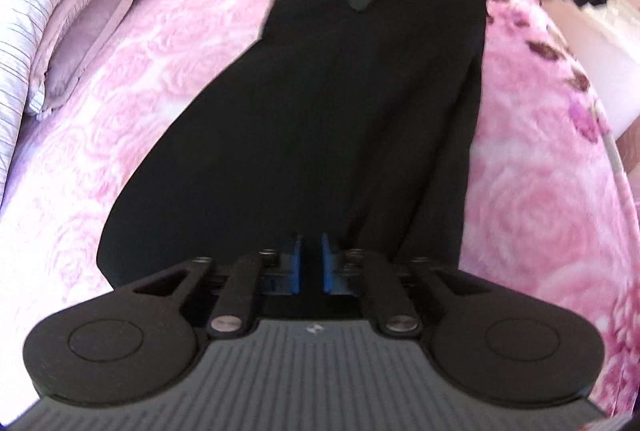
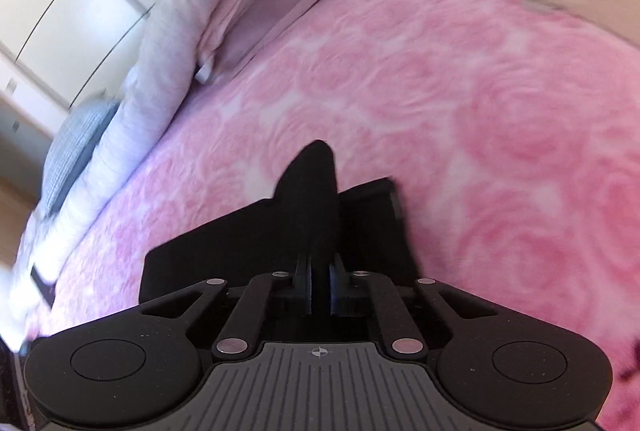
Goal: Fold clothes
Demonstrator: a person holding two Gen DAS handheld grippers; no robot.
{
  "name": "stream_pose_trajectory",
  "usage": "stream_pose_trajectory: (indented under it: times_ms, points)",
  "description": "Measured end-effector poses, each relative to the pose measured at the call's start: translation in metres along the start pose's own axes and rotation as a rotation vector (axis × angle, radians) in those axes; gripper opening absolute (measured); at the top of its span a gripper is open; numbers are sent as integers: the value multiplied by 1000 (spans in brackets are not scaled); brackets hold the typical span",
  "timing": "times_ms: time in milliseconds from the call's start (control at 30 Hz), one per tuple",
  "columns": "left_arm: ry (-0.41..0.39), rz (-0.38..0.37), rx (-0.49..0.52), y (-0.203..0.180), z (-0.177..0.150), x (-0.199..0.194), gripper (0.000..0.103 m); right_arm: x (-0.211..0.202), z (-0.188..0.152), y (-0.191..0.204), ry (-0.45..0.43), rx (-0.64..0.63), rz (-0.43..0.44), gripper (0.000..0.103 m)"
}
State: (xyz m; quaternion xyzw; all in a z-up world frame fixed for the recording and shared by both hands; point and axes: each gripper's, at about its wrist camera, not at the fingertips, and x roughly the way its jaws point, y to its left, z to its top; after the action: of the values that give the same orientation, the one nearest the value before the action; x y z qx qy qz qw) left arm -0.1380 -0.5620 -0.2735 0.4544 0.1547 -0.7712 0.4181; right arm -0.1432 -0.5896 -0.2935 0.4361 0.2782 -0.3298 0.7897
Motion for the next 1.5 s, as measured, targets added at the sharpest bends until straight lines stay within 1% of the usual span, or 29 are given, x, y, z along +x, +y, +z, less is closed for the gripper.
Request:
stream_pose_trajectory:
  times_ms: [33,100,167,200,267,333,367,500,533,567,633,667,700,733,767,800,867,900,1033,1067,1100,1133,1200,1267,1333,1367,1400,1467,1500]
  points:
    - [-2,3,-2,0,-1,1,26,-2,-4,-6,-10,20,-15,7]
    - [10,7,-19,3,-5,3,32,-1,-18,-19,-6,56,-21,7]
    - [13,7,-54,9,-8,2,34,1,-23,-29,5,89,-7,8]
    - [16,8,-78,12,-9,0,35,1,-22,-31,12,99,3,10]
    - [12,27,-142,23,-14,-9,38,-1,-13,-31,12,87,-2,11]
    - [12,73,-210,37,-26,-19,45,-8,-3,-25,-32,30,-30,11]
    - [24,92,-242,43,-34,-21,46,-10,3,-22,-51,7,-39,11]
    - [73,118,-371,63,-60,-21,52,4,15,-29,-40,30,-27,11]
    - [82,123,-407,66,-65,-23,52,5,16,-29,-38,37,-25,11]
    - [87,132,-447,69,-69,-26,52,6,18,-29,-38,39,-24,11]
    - [93,138,-575,76,-80,-39,52,0,16,-22,-44,27,-25,11]
    - [93,132,-655,79,-87,-45,52,-3,13,-19,-45,23,-27,14]
    - [91,122,-740,82,-95,-53,52,-7,10,-17,-43,19,-28,34]
    - [87,110,-819,84,-104,-59,52,-9,6,-16,-34,14,-31,51]
    - [84,94,-891,85,-113,-64,52,-11,2,-16,-26,9,-33,80]
    - [81,75,-960,86,-120,-67,52,-13,-2,-15,-17,4,-35,86]
    - [73,35,-1043,87,-130,-65,52,-16,-9,-15,6,-5,-40,86]
    - [68,14,-1077,88,-134,-62,52,-12,-10,-17,34,-8,-40,86]
    - [50,-68,-1213,91,-151,-53,52,14,-5,-31,138,16,-7,86]
    - [45,-89,-1246,91,-155,-50,53,20,-3,-34,160,24,-6,86]
    - [32,-94,-1261,92,-159,-53,53,24,1,-35,164,30,-23,86]
    - [9,-77,-1252,91,-161,-60,51,21,4,-32,138,24,-39,86]
    - [-34,-7,-1177,86,-162,-83,51,15,10,-24,85,5,-67,86]
    - [-49,46,-1047,81,-164,-102,51,3,10,-5,34,-62,-66,86]
    - [-6,84,-868,74,-164,-111,51,-6,3,21,23,-145,-52,86]
    - [21,92,-777,70,-165,-112,51,-9,-4,35,34,-186,-19,86]
    - [30,82,-714,68,-166,-109,51,-11,-11,49,48,-227,17,86]
    - [25,43,-617,66,-167,-102,50,-9,-28,78,114,-303,123,86]
    - [8,12,-573,66,-168,-97,50,-6,-37,91,153,-341,175,86]
